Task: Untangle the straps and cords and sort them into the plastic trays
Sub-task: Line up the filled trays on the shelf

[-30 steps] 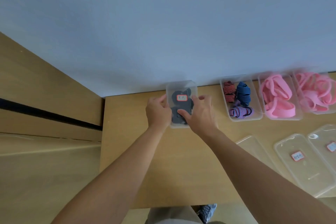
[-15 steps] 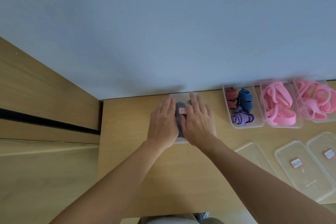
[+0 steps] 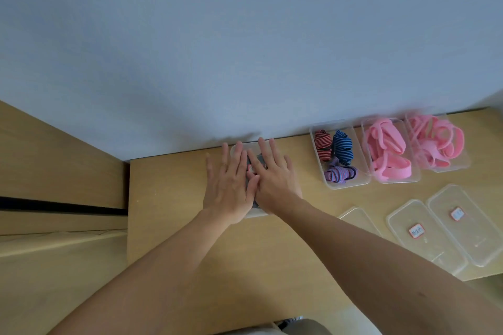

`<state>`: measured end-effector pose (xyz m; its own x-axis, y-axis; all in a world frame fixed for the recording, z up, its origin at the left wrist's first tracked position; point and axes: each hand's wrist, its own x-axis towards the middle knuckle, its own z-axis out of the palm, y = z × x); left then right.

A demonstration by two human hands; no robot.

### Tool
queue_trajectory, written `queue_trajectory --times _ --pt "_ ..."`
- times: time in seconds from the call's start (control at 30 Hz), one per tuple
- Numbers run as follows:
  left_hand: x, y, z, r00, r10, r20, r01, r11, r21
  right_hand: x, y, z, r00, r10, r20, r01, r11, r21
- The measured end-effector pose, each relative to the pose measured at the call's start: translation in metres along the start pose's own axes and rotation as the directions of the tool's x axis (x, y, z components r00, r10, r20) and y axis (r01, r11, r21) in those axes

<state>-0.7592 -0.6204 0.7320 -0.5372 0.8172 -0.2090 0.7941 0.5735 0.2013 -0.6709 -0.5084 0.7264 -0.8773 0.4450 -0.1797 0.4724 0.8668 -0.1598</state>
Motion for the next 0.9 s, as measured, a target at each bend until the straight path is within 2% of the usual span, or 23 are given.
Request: queue_trajectory --times 0.13,0.27,0.47,0.53,0.57,0.63,0.67,0.73,0.77,0.8,0.83,0.87,0.9 --pt "-0.009 0.021 0.010 0.989 -0.146 -0.023 0.137 0.965 -0.222 0.002 0.012 0.003 0.995 -0.099 0.021 0.098 0.995 0.028" --pt "-0.008 0.022 0.011 0.990 -0.142 0.002 0.142 0.981 -0.132 -0.001 0.018 0.004 0.996 -0.089 0.003 0.089 0.993 0.079" --pt "-0.006 0.021 0.008 0.983 -0.184 0.017 0.184 0.981 -0.061 0.000 0.018 -0.014 0.985 -0.112 0.130 0.107 0.993 0.049" --pt "-0.006 0.023 0.007 0.978 -0.206 0.040 0.206 0.979 0.011 -0.006 0.019 -0.025 0.990 -0.091 0.108 0.073 0.985 0.158" --pt "-0.006 0.024 0.005 0.975 -0.219 0.035 0.217 0.975 0.048 -0.014 0.021 -0.029 0.998 -0.038 0.052 0.024 0.968 0.248" --pt "-0.012 0.033 -0.003 0.971 -0.229 -0.072 0.234 0.970 0.066 -0.044 0.031 -0.034 0.986 0.120 -0.113 -0.064 0.910 0.409" --pt "-0.017 0.043 -0.009 0.963 -0.209 -0.168 0.215 0.976 0.018 -0.064 0.040 -0.032 0.962 0.195 -0.189 -0.095 0.893 0.439" --pt "-0.035 0.070 -0.008 0.908 -0.147 -0.393 0.106 0.987 -0.125 -0.108 0.069 -0.020 0.912 0.320 -0.257 -0.175 0.870 0.462" --pt "-0.048 0.090 -0.007 0.881 -0.204 -0.426 0.094 0.960 -0.265 -0.129 0.086 -0.015 0.895 0.384 -0.229 -0.242 0.847 0.474" --pt "-0.061 0.114 -0.005 0.891 -0.309 -0.334 0.140 0.885 -0.445 -0.147 0.103 -0.012 0.878 0.449 -0.167 -0.325 0.814 0.481" --pt "-0.074 0.140 -0.002 0.896 -0.425 -0.130 0.264 0.743 -0.615 -0.164 0.119 -0.011 0.861 0.503 -0.070 -0.417 0.779 0.468" --pt "-0.086 0.166 0.003 0.851 -0.503 0.153 0.449 0.546 -0.707 -0.177 0.134 -0.011 0.839 0.542 0.037 -0.504 0.751 0.427" --pt "-0.096 0.191 0.013 0.752 -0.507 0.421 0.622 0.333 -0.709 -0.189 0.146 -0.010 0.817 0.563 0.121 -0.563 0.738 0.372"
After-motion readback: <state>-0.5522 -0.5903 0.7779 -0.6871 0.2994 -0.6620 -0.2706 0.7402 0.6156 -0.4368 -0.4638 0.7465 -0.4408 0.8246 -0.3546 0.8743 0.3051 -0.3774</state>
